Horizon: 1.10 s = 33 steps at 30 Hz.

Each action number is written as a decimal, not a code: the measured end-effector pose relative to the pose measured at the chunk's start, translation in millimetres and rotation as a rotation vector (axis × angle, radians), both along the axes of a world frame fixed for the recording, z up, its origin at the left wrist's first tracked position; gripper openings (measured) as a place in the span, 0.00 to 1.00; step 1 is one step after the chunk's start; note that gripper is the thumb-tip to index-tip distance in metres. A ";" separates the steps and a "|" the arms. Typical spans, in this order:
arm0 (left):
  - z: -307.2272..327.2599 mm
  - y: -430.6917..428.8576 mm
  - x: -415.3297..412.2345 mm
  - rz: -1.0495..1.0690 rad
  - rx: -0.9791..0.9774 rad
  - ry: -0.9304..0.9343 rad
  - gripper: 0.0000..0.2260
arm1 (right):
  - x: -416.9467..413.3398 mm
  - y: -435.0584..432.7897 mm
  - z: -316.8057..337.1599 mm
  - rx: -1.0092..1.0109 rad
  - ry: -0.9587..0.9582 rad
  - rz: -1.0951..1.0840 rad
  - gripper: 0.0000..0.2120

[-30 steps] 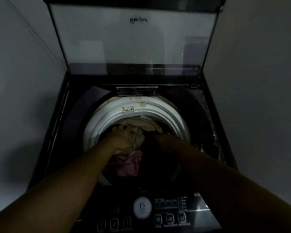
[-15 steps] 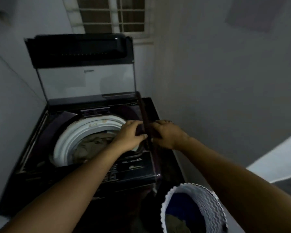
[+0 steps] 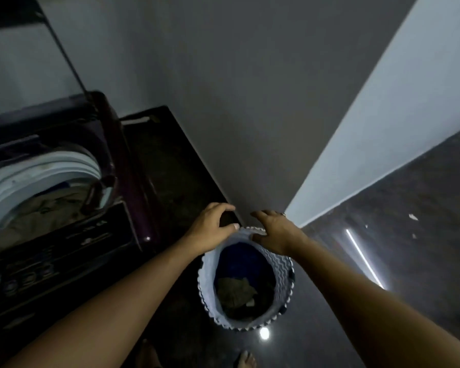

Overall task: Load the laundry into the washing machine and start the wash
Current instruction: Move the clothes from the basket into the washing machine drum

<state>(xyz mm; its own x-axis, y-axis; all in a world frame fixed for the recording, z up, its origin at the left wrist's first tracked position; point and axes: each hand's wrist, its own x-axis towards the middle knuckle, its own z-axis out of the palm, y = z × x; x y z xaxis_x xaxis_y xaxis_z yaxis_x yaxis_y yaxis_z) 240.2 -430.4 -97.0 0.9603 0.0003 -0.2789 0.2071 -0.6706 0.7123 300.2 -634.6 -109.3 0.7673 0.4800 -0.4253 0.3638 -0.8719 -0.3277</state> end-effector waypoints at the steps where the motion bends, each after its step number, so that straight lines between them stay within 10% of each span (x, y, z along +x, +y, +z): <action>1: -22.0 -6.2 0.4 0.002 -0.009 0.039 0.22 | -2.2 -8.7 -21.4 0.001 0.028 -0.012 0.34; 15: -337.8 -29.4 -7.4 0.026 -0.035 0.478 0.22 | -35.2 -39.1 -349.8 -0.036 0.368 -0.185 0.35; 26: -480.0 -49.7 -25.3 0.690 -0.453 0.860 0.21 | -81.5 -1.5 -522.8 0.041 0.695 -0.404 0.61; 33: -500.9 -59.1 -23.9 0.827 -0.477 0.862 0.22 | -92.5 -8.7 -565.4 -0.042 0.690 -0.525 0.31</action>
